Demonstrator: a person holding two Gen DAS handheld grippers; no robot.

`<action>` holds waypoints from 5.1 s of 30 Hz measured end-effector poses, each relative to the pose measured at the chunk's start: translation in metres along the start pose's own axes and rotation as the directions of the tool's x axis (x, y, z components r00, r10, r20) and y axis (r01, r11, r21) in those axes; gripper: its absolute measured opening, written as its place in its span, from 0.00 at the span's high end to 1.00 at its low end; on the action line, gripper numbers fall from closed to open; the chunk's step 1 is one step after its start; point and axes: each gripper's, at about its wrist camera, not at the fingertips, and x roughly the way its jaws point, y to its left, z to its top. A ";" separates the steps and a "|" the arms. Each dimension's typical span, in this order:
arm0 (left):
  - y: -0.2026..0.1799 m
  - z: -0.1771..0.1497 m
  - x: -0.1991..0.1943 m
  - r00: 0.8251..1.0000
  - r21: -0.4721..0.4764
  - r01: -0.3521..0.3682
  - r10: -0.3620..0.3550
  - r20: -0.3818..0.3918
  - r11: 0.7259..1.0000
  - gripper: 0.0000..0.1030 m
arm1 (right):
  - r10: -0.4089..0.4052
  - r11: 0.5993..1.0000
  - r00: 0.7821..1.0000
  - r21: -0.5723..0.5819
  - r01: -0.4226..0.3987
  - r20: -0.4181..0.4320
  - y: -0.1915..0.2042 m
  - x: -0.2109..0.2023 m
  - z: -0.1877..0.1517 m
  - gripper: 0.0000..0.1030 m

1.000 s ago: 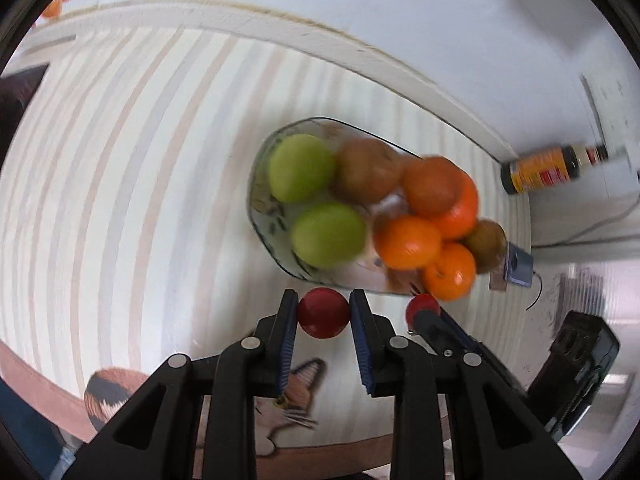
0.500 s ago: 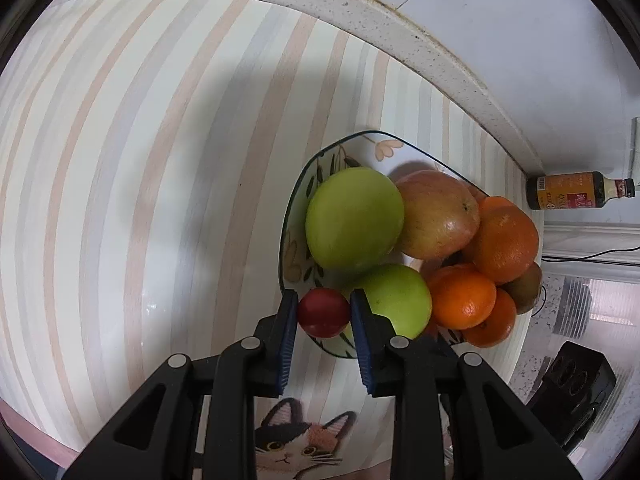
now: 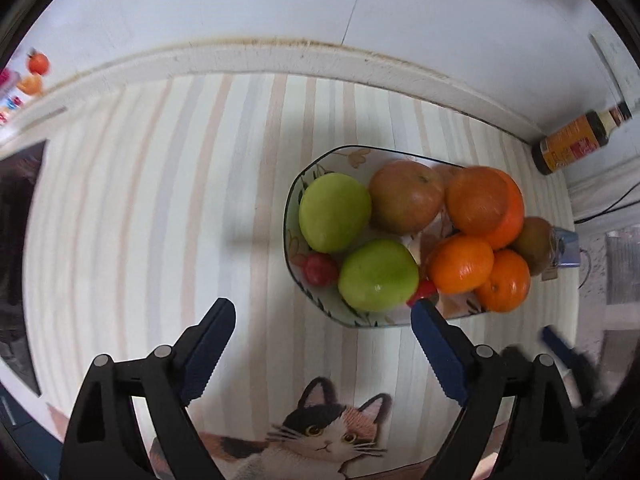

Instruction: Organize fruits

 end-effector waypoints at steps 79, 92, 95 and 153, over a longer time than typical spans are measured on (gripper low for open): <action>-0.059 -0.239 -0.268 0.854 -0.034 -0.190 0.182 0.487 0.981 0.10 | 0.035 0.986 0.933 -0.162 0.025 0.358 0.008 -0.334 -0.134 0.02; -0.050 -0.193 -0.231 0.886 -0.044 -0.207 0.206 0.415 0.977 0.11 | -0.035 0.982 0.957 -0.166 0.086 0.287 0.020 -0.280 -0.096 0.02; -0.050 -0.188 -0.225 0.892 -0.041 -0.204 0.203 0.404 0.978 0.11 | -0.045 0.981 0.958 -0.167 0.095 0.282 0.021 -0.274 -0.092 0.02; -0.064 -0.177 -0.226 0.887 -0.047 -0.202 0.203 0.415 0.978 0.00 | -0.049 0.983 0.960 -0.155 0.095 0.277 0.008 -0.268 -0.079 0.02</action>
